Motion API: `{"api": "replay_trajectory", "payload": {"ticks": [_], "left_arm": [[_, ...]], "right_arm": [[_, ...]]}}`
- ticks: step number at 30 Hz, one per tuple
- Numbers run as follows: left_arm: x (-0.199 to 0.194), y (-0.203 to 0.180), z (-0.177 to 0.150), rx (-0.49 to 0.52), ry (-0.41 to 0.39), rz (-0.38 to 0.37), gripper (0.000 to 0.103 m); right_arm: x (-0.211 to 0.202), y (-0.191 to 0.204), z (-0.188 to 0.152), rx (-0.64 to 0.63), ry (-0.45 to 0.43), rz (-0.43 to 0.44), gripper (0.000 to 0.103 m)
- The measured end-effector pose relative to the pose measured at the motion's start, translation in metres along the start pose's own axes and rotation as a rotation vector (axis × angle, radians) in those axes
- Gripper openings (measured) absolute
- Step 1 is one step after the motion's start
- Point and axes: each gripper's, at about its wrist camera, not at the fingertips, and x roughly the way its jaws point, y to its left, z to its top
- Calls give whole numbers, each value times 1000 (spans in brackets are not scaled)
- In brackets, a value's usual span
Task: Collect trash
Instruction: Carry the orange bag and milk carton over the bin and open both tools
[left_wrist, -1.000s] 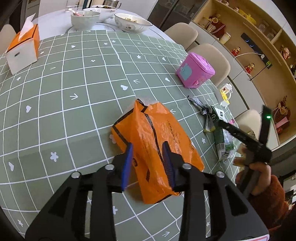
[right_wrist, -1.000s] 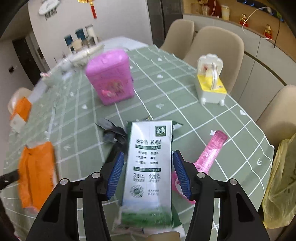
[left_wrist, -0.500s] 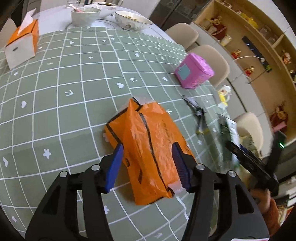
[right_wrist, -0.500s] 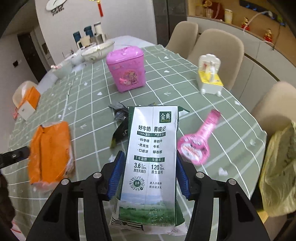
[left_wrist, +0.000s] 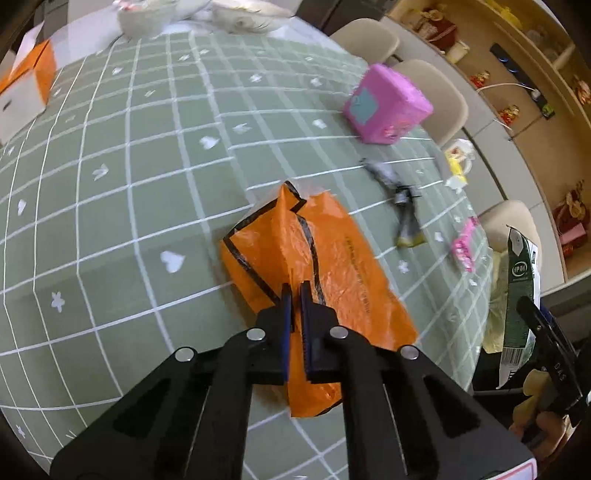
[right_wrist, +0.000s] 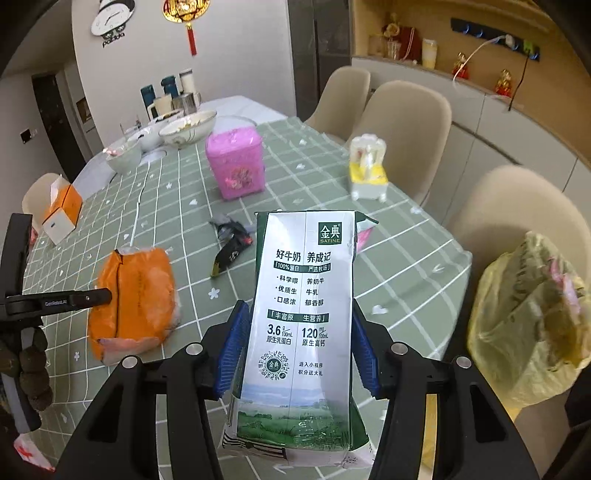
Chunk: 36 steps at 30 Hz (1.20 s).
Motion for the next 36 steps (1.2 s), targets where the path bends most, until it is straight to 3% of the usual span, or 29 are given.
{"api": "replay_trajectory", "payload": {"ticks": [9,19,31,36], "left_arm": [[-42,-52,21,85,-119,-73,2],[-73,-159,45,245,-233,-209,1],[-71,-314,45,441,-269,-417,1],[-48,-375,44,490,-237,-482,1]], "right_arm": [[-64,-21,14,-26,-132,-77,50],[-123,-80,20,17,-233,-179,50],[-184,-193,2,165,-336,-317,50],[-201,-249,-18,255,-359,-375,50]]}}
